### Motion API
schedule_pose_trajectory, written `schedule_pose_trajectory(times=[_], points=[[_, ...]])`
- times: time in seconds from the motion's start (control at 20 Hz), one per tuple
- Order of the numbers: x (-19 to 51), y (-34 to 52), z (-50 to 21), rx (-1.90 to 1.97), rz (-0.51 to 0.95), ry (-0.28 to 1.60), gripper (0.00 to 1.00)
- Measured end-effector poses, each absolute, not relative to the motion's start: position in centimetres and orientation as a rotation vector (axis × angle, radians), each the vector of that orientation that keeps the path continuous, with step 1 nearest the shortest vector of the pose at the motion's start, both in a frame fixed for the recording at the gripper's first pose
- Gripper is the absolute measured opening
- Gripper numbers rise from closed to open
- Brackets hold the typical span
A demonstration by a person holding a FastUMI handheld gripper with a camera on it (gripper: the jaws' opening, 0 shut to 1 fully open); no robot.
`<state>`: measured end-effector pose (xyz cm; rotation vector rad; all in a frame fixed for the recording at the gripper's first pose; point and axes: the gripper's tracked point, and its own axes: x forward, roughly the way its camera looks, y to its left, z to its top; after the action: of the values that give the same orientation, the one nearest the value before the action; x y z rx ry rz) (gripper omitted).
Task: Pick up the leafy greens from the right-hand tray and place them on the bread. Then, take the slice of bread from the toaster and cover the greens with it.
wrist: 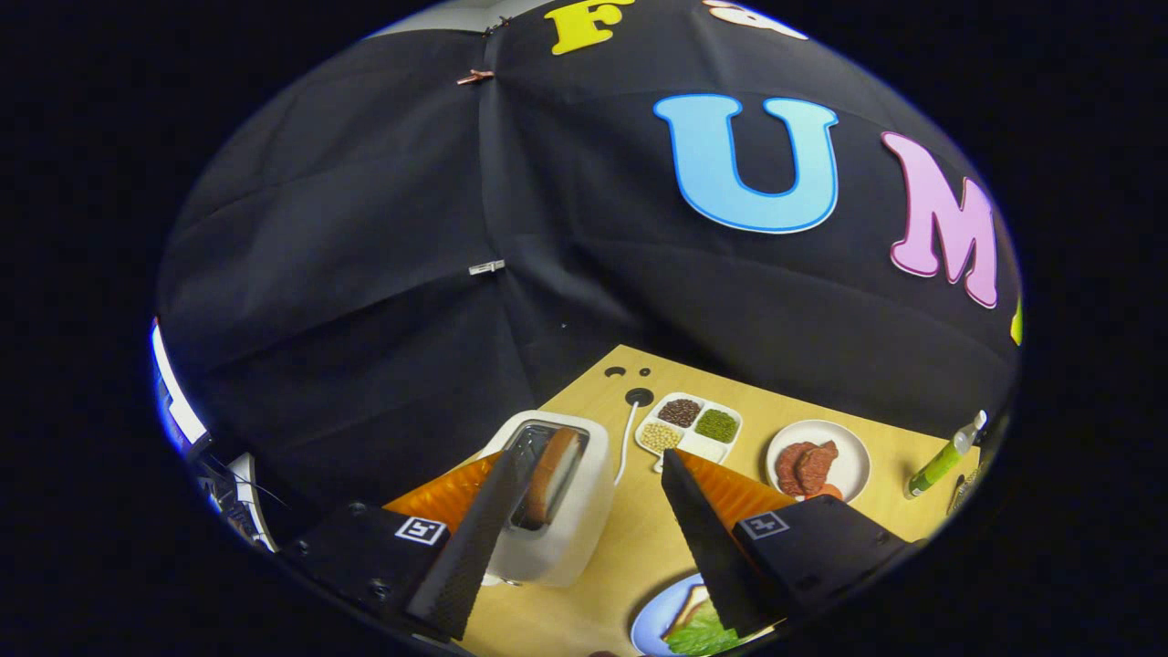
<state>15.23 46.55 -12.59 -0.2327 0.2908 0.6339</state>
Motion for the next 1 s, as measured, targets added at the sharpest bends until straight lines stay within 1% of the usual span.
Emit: schedule_pose_trajectory(times=[0.2,0.5,0.55,0.85,0.95,1.0], points=[[16.5,49.2,-16.1,-0.275,0.63,0.352,1.0],[18.4,50.5,-19.1,-0.309,0.589,0.392,1.0],[18.4,50.7,-19.6,-0.308,0.584,0.404,0.94],[19.2,50.6,-20.4,-0.334,0.521,0.407,0.4],[19.1,51.2,-20.9,-0.332,0.523,0.434,0.21],[19.2,50.8,-20.7,-0.327,0.509,0.438,0.19]])
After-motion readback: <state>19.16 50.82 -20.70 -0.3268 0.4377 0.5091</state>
